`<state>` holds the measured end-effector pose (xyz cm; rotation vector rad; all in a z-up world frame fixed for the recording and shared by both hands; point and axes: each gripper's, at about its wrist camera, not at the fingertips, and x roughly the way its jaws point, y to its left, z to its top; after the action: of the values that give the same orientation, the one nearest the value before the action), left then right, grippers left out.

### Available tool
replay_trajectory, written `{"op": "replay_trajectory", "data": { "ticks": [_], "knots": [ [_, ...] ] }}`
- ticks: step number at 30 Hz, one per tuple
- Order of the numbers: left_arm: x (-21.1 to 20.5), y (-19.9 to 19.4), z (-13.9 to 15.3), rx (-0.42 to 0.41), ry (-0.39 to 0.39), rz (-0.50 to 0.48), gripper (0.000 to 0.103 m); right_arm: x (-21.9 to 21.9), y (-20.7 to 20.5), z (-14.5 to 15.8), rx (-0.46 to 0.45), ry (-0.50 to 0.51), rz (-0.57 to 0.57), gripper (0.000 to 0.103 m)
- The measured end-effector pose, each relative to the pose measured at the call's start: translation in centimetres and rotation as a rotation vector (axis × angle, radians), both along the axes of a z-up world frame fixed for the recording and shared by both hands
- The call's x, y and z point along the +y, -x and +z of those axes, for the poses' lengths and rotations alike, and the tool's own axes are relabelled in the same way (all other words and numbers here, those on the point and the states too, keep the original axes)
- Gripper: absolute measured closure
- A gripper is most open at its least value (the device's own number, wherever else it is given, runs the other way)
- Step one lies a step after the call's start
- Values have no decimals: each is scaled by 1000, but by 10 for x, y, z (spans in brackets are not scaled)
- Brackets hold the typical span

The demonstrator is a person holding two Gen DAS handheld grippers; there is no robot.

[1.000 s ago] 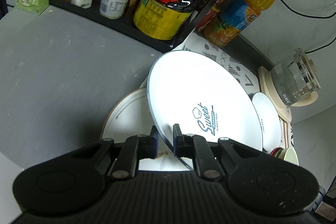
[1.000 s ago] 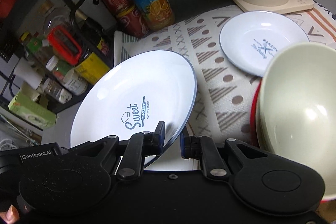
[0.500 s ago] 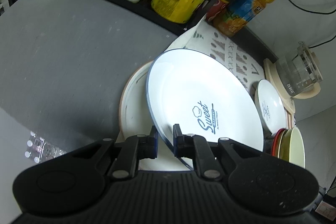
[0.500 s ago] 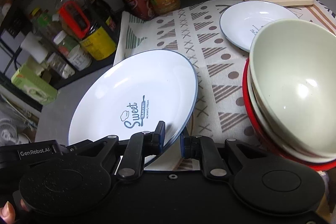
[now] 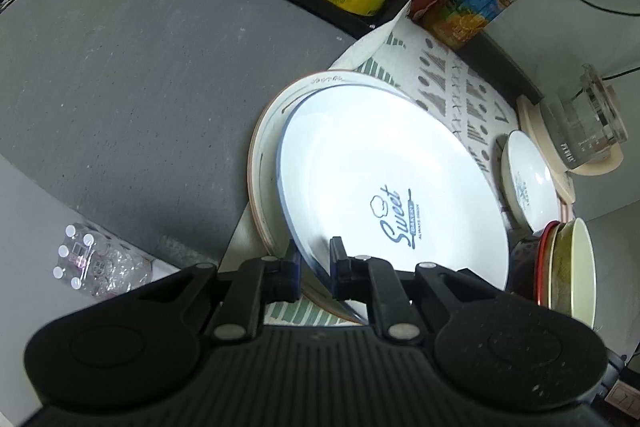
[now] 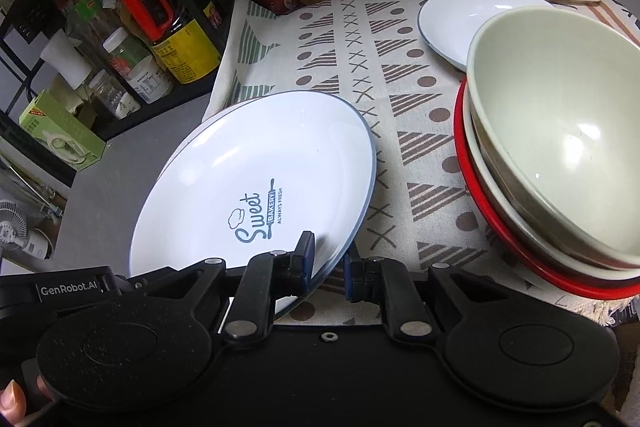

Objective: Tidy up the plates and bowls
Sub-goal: 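Lift the 'Sweet' plate and carry it over the flower-motif plate, then lower the 'Sweet' plate onto the flower plate and open both grippers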

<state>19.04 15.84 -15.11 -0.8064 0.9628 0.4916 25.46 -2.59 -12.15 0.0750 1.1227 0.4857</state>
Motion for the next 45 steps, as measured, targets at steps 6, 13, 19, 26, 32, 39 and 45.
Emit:
{"op": "replay_trajectory", "data": {
  "ticks": [6, 13, 19, 26, 32, 39, 45],
  "knots": [
    [-3, -6, 1, 31, -9, 0, 91, 2, 0, -2, -34, 10, -6, 89],
    [0, -1, 17, 85, -79, 4, 87, 3, 2, -12, -19, -1, -21, 90],
    [8, 5, 18, 99, -96, 33, 85, 8, 3, -13, -36, 22, -3, 88],
    [8, 9, 20, 111, -100, 49, 74, 5, 4, 5, -40, -6, 9, 82],
    [5, 8, 35, 85, -123, 63, 47, 0, 8, 33, -76, -51, 13, 52],
    [2, 0, 54, 48, -163, 62, 26, -17, 3, 66, -167, -87, -20, 20],
    [-9, -11, 65, 29, -172, 35, 22, -40, -2, 85, -234, -58, -72, 4]
  ]
}}
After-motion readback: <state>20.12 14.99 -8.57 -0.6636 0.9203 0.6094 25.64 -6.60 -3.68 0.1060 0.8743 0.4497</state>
